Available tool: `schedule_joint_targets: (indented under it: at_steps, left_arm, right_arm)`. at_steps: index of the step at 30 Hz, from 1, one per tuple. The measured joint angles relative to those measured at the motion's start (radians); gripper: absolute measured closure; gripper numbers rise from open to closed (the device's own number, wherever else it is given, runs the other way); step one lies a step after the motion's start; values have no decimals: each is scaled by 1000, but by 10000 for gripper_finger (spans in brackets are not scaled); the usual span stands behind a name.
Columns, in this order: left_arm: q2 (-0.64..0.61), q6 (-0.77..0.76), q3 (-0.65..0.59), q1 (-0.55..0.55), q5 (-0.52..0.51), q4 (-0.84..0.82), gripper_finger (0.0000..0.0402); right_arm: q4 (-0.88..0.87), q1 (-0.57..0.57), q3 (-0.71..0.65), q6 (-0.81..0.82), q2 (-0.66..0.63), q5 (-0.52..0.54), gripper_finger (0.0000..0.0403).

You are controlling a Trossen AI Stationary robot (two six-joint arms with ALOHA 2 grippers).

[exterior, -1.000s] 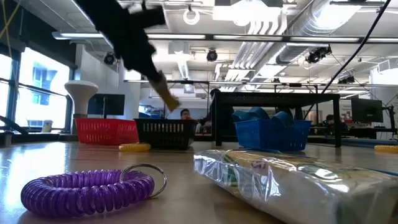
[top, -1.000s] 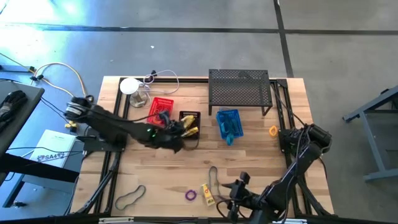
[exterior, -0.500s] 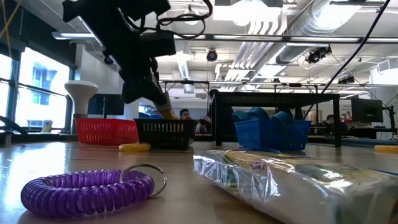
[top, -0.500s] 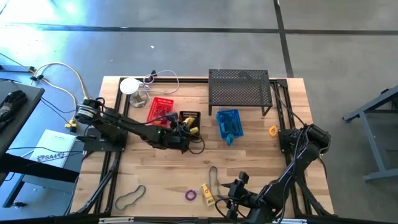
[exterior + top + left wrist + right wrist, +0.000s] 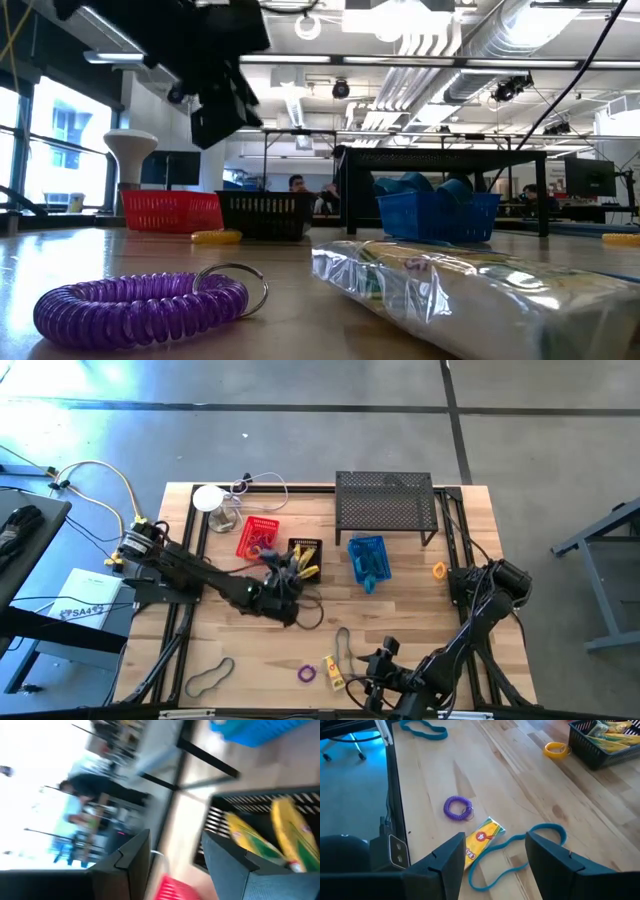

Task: Pick & Place Office Desk Supplies
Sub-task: Put the yellow wrist coil keychain into the orange bin

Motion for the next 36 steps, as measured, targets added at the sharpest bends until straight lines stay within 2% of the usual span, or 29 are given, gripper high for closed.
schedule_joint_targets:
  at_steps: [2, 4, 5, 11, 13, 15, 19, 24, 28, 36]
  left_arm:
    - [0, -16, 0, -48, -67, 14, 232]
    - [-1, -75, 0, -97, -58, 27, 232]
    - [-1, -120, 0, -120, -20, 28, 232]
    - [-1, -362, 0, -223, 453, 23, 232]
    - [-1, -378, 0, -242, 578, 8, 232]
    - [-1, -379, 0, -259, 654, -11, 232]
    - [-1, -384, 0, -255, 676, -100, 232]
    - [-2, -432, -26, -200, 675, -173, 232]
    - [-2, -434, -85, -161, 675, -148, 232]
    - [-2, -381, -171, -124, 664, 12, 232]
  right_arm:
    - [-5, 0, 0, 0, 0, 0, 208]
    - [-11, 0, 0, 0, 0, -1, 208]
    - [-14, 0, 0, -1, 0, -5, 208]
    - [-15, 15, 0, 27, 0, -24, 208]
    - [-15, 23, 0, 31, 0, -27, 208]
    - [-5, 29, 0, 35, 0, -13, 208]
    - [24, 35, 0, 34, 0, 2, 208]
    - [38, 24, 0, 29, 0, 2, 208]
    - [35, 10, 0, 26, 0, 1, 208]
    - [33, 6, 0, 0, 0, 0, 208]
